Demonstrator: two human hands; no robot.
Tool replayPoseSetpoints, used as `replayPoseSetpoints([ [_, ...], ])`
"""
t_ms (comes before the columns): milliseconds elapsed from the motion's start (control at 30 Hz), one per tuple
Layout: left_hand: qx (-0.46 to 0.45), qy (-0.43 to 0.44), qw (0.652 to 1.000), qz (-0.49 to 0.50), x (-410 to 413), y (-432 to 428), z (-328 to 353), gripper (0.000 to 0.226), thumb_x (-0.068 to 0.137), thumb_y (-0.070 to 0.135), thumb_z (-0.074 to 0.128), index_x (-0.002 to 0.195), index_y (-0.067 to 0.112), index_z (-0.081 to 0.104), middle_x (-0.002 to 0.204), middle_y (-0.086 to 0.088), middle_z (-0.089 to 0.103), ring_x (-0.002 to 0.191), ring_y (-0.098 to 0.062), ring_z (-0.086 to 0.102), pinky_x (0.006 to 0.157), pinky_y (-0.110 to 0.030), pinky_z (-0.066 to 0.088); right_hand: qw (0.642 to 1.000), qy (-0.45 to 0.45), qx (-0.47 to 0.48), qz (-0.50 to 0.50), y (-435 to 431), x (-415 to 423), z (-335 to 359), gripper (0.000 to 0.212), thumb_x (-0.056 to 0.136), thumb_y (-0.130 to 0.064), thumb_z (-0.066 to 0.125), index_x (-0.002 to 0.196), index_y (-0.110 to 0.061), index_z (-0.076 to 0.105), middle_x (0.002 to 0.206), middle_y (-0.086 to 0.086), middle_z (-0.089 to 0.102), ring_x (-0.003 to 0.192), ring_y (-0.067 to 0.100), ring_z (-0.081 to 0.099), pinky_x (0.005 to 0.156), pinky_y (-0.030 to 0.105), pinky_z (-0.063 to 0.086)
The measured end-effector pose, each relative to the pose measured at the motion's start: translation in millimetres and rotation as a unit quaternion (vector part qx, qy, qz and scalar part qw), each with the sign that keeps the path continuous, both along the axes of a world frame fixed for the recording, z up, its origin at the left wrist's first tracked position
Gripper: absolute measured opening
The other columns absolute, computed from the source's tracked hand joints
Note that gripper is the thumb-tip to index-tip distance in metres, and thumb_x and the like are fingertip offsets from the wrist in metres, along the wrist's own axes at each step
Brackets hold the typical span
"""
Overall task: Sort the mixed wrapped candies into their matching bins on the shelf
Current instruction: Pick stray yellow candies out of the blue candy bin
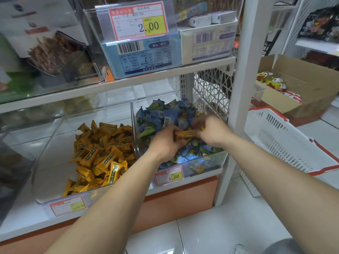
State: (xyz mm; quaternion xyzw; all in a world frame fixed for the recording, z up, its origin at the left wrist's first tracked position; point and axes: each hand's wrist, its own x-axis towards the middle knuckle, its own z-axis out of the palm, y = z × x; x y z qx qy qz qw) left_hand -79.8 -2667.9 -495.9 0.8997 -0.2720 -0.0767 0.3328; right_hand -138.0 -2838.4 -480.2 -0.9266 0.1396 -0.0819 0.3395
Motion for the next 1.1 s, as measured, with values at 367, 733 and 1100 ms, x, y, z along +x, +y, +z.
replayPoseSetpoints([
  [367, -0.065, 0.026, 0.998, 0.002, -3.2, 2.6, 4.6, 0.043, 0.075, 0.037, 0.084, 0.104, 0.024, 0.055, 0.086, 0.012, 0.06, 0.074, -0.003, 0.057, 0.058, -0.018, 0.04, 0.996, -0.087, 0.027, -0.006, 1.5, -6.9, 13.0, 0.021, 0.08, -0.029, 0.082, 0.099, -0.024, 0.073, 0.1, -0.007, 0.068, 0.094, 0.012, 0.058, 0.069, 0.02, 0.039],
  [733, -0.117, -0.084, 0.989, 0.02, -14.1, 23.4, 28.1, 0.018, 0.089, 0.027, 0.068, 0.105, 0.033, 0.061, 0.081, 0.016, 0.062, 0.074, 0.0, 0.059, 0.058, -0.008, 0.04, 0.973, -0.143, 0.177, -0.024, 22.1, -1.6, 22.3, 0.01, 0.084, -0.024, 0.078, 0.093, -0.022, 0.074, 0.092, 0.0, 0.073, 0.083, 0.017, 0.067, 0.071, 0.027, 0.053],
  [1100, -0.366, 0.076, 0.908, 0.191, -7.5, 82.2, 67.5, 0.032, 0.095, 0.019, 0.059, 0.125, 0.029, 0.056, 0.111, -0.005, 0.07, 0.1, -0.025, 0.069, 0.083, -0.046, 0.06, 0.881, -0.194, 0.431, 0.02, 134.0, 41.3, 49.3, 0.014, 0.081, -0.023, 0.08, 0.089, -0.015, 0.071, 0.086, 0.006, 0.074, 0.084, 0.024, 0.072, 0.077, 0.039, 0.06],
])
